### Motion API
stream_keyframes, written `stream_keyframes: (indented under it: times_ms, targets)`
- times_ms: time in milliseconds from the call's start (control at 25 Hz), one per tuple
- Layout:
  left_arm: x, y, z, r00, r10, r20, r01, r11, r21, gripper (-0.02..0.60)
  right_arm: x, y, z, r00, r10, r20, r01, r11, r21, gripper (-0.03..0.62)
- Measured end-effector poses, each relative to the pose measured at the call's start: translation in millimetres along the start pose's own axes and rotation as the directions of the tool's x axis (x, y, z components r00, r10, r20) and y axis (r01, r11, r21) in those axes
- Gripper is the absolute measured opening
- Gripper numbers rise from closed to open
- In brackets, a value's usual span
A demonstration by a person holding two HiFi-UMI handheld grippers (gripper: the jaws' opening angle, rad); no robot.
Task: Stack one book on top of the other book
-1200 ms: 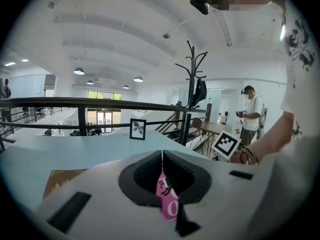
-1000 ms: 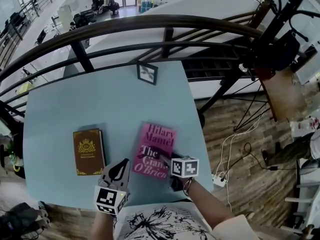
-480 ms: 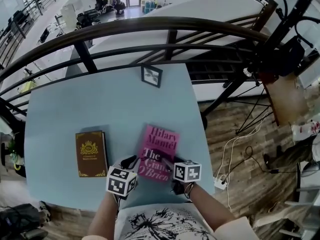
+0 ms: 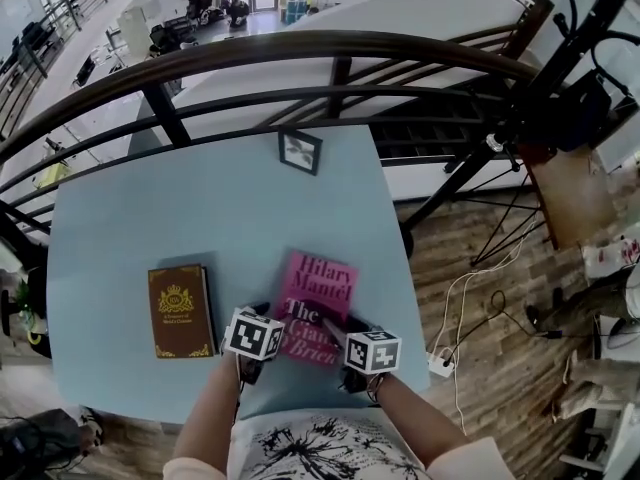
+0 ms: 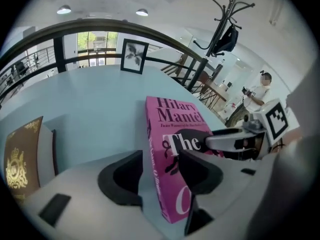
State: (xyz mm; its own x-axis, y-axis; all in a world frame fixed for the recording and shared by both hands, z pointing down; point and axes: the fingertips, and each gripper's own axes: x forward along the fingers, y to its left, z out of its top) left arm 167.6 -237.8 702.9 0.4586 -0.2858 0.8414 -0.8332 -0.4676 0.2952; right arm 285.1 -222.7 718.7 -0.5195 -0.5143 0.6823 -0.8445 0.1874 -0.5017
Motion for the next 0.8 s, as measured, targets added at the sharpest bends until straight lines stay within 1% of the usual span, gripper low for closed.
stream_keyframes:
  times_ms: [160,240,320,520,640,720,800]
  targets:
    - [12.4,-3.4,-7.1,0.995,-0.097,-0.024,0.095,0.993,-0.072,0.201,0.1,0.3,0.2,1.000,0.002,-0.002,-0.002,1.000,-0.003,0.219]
    - [13.7,-4.0,-7.8,0.989,-0.148,-0.016,0.145,0.982,-0.122,0.187,0.8,0.7,0.8,1.000,-0.001,-0.002,0.001,1.000,-0.005,0.219]
    - [13.9,-4.5,-9.1,0.985,-0.175,-0.003,0.172,0.973,-0.156,0.176,0.9,0.7,-0.6,1.000,-0.006,-0.005,0.006,1.000,-0.002,0.219]
    - [12.6,-5.5,-8.5,0.990,-0.143,0.006,0.142,0.980,-0.137,0.172,0.8,0.3,-0.2,1.000,-0.019,-0.012,0.019,1.000,0.020,0.213]
    - [11.2,-6.3,-11.5,0.992,-0.123,-0.007,0.121,0.983,-0.141,0.167,1.1,1.0,-1.8,0.998,-0.043,-0.052,0.044,0.999,0.029,0.207]
    - [7.9,-8.8,-15.1,0.994,-0.105,-0.014,0.102,0.985,-0.137,0.167,-2.3,3.5,-2.9,0.996,-0.051,-0.068,0.053,0.998,0.021,0.204]
    - [-0.4,-11.6,-16.5,0.996,-0.094,0.003,0.093,0.986,-0.135,0.166,-8.6,10.4,0.2,0.997,-0.051,-0.057,0.051,0.999,-0.008,0.204]
